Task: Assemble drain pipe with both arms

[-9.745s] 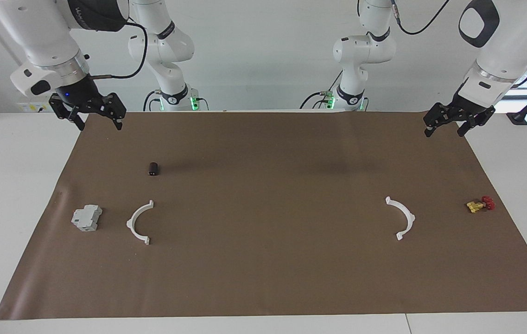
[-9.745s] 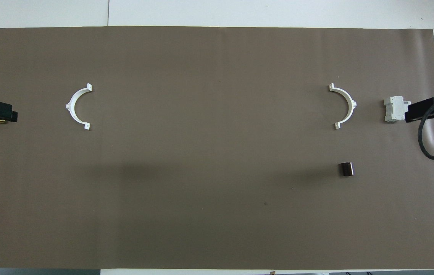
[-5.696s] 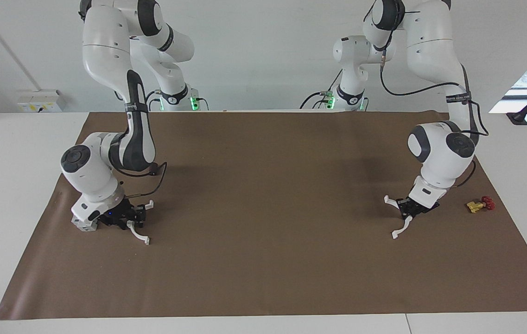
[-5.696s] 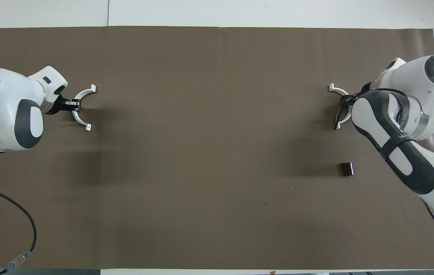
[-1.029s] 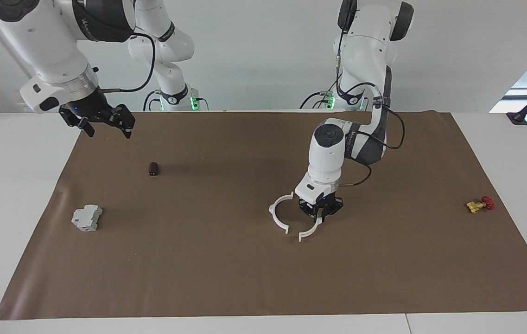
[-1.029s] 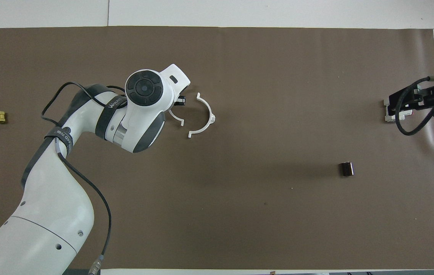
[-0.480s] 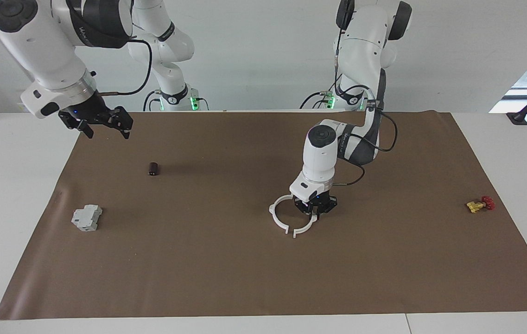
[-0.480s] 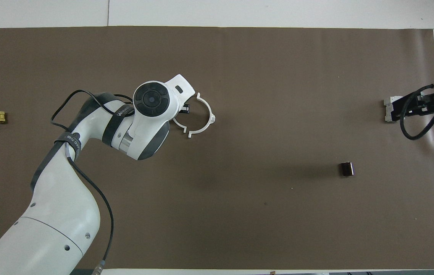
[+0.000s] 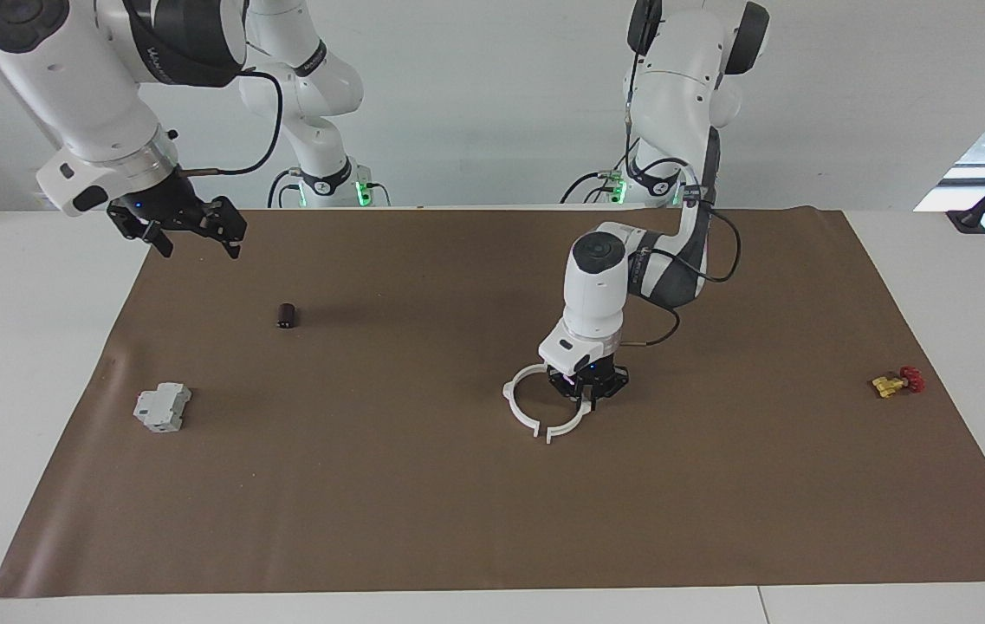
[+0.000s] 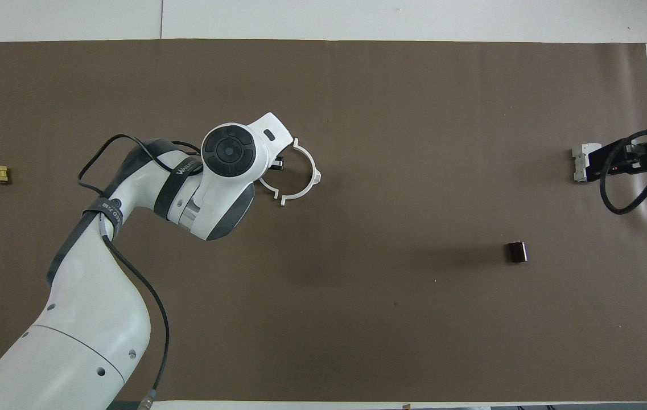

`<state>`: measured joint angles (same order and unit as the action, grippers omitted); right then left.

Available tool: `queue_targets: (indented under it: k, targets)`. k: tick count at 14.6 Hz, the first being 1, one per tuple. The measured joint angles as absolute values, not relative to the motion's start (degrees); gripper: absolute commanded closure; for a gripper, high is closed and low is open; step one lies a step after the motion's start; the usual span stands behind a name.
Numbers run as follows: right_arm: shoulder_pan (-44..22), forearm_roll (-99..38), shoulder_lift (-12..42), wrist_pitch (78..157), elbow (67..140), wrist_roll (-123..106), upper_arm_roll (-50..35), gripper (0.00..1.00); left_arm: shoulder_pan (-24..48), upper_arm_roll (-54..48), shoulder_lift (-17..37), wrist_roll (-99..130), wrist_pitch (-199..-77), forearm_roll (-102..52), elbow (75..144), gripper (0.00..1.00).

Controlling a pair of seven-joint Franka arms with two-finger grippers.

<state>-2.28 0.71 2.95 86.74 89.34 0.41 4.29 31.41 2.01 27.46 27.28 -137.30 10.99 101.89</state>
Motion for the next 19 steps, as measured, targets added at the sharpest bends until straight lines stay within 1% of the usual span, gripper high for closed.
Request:
queue_targets:
  k: [9,10,11,12,13,14,19]
  targets:
    - [-1.82,0.71,2.88,86.86,89.43,-0.41,4.29,0.0,32.82,2.11,26.6,27.22,-137.3,11.34,103.22,1.0]
    - [-1.81,0.71,2.87,86.88,89.43,-0.41,4.3,0.0,32.93,2.11,26.46,27.22,-137.3,11.34,103.42,0.89]
    - [-1.81,0.71,2.87,86.88,89.43,-0.41,4.3,0.0,33.04,2.11,26.34,27.23,-137.3,11.35,103.6,0.59]
    - [-1.81,0.71,2.87,86.89,89.43,-0.41,4.3,0.0,33.13,2.11,26.25,27.23,-137.3,11.35,103.73,0.33]
    - [-1.81,0.71,2.87,86.89,89.43,-0.41,4.3,0.0,33.29,2.0,26.26,27.33,-137.29,11.3,104.02,0.11]
    - [-1.81,0.71,2.85,86.9,89.43,-0.41,4.3,0.0,33.65,1.76,26.28,27.63,-137.32,11.3,104.57,0.0]
    - [-1.81,0.71,2.56,86.9,89.43,-0.42,4.3,0.0,34.3,1.61,26.27,28.33,-137.75,11.23,104.82,0.0]
